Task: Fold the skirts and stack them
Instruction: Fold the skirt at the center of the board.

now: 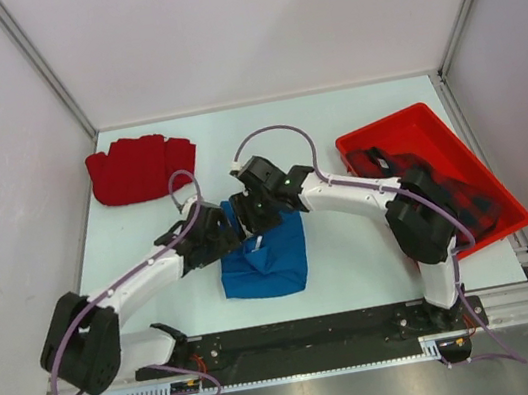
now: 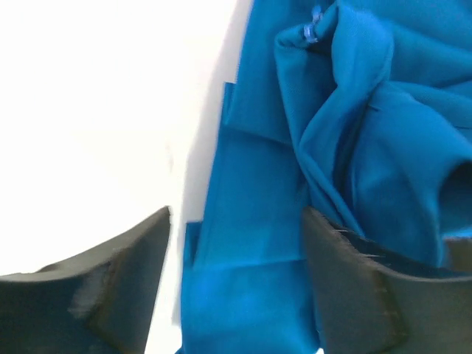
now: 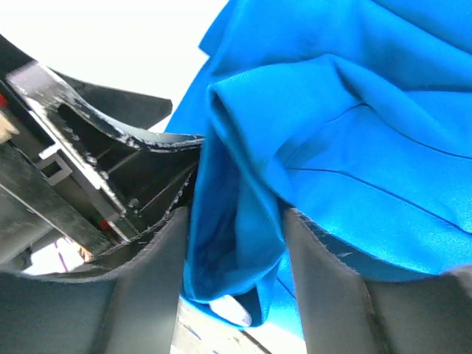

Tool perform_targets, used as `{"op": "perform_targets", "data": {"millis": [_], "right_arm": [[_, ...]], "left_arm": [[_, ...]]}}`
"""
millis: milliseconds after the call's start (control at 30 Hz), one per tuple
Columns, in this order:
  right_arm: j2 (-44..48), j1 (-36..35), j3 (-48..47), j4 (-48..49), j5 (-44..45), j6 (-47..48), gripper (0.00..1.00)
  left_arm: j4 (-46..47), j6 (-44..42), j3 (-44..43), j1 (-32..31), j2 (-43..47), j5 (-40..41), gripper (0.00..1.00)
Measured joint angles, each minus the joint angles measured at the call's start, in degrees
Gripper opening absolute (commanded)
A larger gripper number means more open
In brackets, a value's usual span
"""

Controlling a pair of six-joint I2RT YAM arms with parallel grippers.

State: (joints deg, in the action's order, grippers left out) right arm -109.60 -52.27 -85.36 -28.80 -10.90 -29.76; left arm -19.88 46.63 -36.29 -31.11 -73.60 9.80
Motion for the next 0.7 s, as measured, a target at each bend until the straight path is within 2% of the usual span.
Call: {"op": "perform_targets", "data": {"millis": [33, 133, 167, 300, 500, 700], "right_arm": [[0.4, 0.1, 0.2, 0.4, -0.7, 0.1, 0.70], [2.5, 0.6, 0.9, 0.8, -1.1, 1.3, 0.99], [3.7, 0.8, 1.5, 0.9, -1.0, 1.6, 1.00], [10.2, 2.5, 3.4, 0.8, 0.5, 2.0, 1.00], [22.9, 7.1, 7.9, 0.9, 3.6, 2.4, 1.00], [27.6, 12.7, 12.9, 0.9, 4.3, 2.9, 1.00]], "left_arm": [[-1.3, 0.0, -0.2, 0.0, 1.4, 0.9, 0.88], [-5.7, 0.3, -1.4, 0.0, 5.2, 3.2, 0.97], [-6.9, 0.4, -1.9, 0.0, 6.9, 3.8, 1.00], [-9.4, 1.4, -3.5, 0.0, 13.5, 5.5, 1.00], [-7.3, 1.4, -4.8, -0.5, 21.1, 3.0, 1.00], [-0.2, -0.2, -5.3, -7.9, 19.7, -4.1, 1.00]]}}
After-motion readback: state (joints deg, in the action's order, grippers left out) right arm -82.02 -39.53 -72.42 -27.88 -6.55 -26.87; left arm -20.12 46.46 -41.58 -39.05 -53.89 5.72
